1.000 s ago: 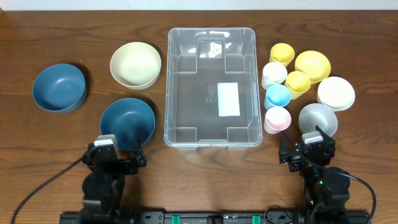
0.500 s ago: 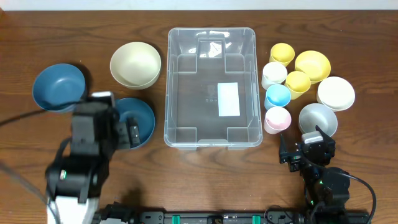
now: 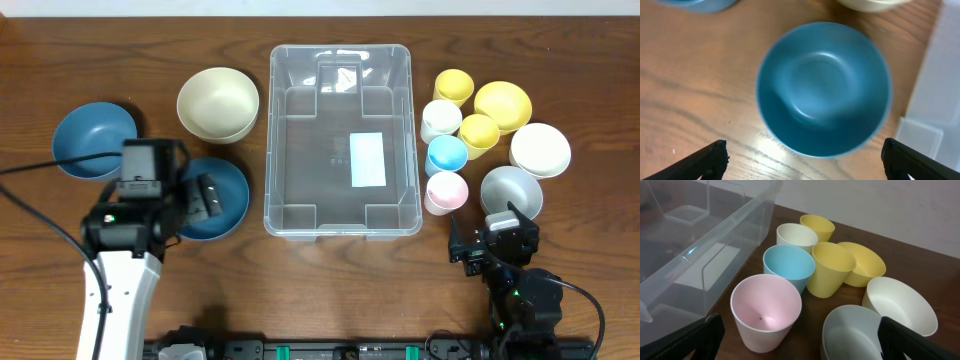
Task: Pack container
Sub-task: 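Reach the left gripper to the near teal bowl rim and grasp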
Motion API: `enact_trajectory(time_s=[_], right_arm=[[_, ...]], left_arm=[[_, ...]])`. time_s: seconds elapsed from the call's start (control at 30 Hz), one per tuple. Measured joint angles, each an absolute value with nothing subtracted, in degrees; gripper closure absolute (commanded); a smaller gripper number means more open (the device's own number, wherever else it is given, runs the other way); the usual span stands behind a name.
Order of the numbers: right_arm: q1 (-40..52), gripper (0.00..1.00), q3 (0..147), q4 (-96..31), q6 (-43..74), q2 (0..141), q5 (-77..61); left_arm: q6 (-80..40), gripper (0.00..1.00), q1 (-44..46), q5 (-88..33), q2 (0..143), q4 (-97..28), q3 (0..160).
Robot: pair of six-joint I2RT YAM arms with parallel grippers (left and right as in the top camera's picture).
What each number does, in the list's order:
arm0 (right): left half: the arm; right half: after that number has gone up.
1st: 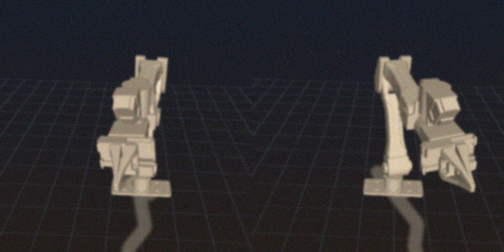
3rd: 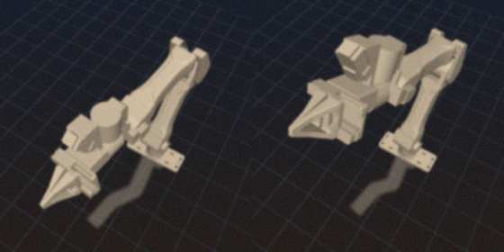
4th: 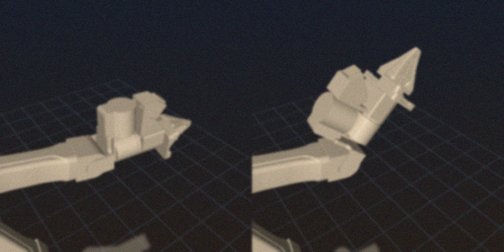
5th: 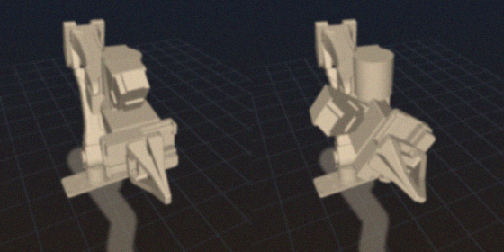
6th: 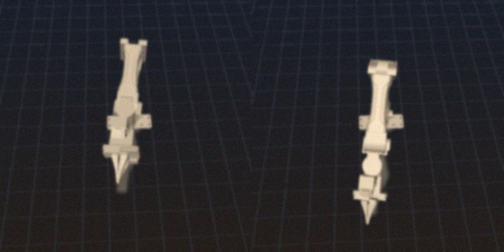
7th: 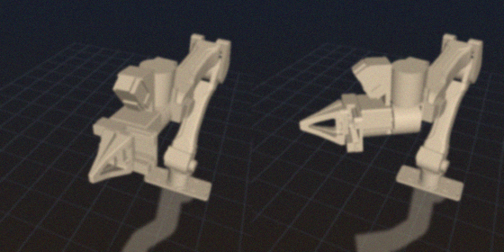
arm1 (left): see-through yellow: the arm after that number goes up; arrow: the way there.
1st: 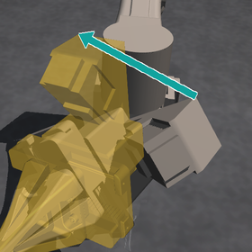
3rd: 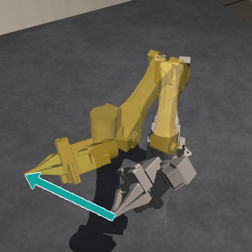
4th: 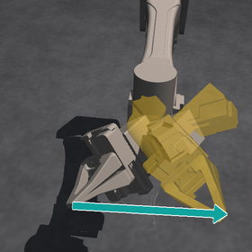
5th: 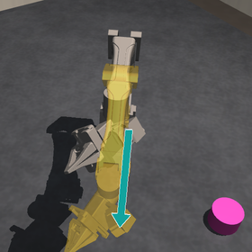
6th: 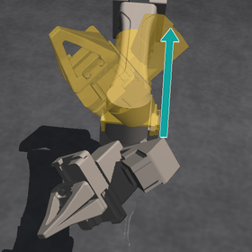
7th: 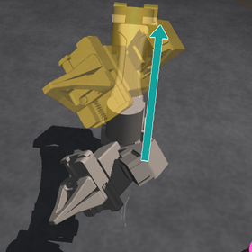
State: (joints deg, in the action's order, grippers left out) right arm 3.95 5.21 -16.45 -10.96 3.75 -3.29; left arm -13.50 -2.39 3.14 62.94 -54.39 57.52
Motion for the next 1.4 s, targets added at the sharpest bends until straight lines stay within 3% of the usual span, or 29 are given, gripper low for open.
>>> enact_trajectory(time_s=[0.53, 1.0, 1.1, 1.17, 1.4], right_arm=[[3.95, 0.01, 5.21, -16.47, -10.96, 3.75, -3.29], [3.95, 0.01, 5.21, -16.47, -10.96, 3.75, -3.29], [3.95, 0.01, 5.21, -16.47, -10.96, 3.75, -3.29], [3.95, 0.01, 5.21, -16.47, -10.96, 3.75, -3.29], [3.95, 0.01, 5.21, -16.47, -10.96, 3.75, -3.29]], left_arm=[[-16.27, 0.02, -19.09, -11.55, 62.92, -42.22, 42.63], [-17.82, 0.01, -20.58, -14.68, 69.60, -30.33, 33.15], [-18.35, 0.17, -20.58, -14.68, 71.02, -28.84, 33.12], [-18.37, 0.37, -20.58, -14.70, 71.75, -27.90, 33.12], [-18.57, 0.80, -20.58, -13.28, 73.25, -25.74, 33.12]])
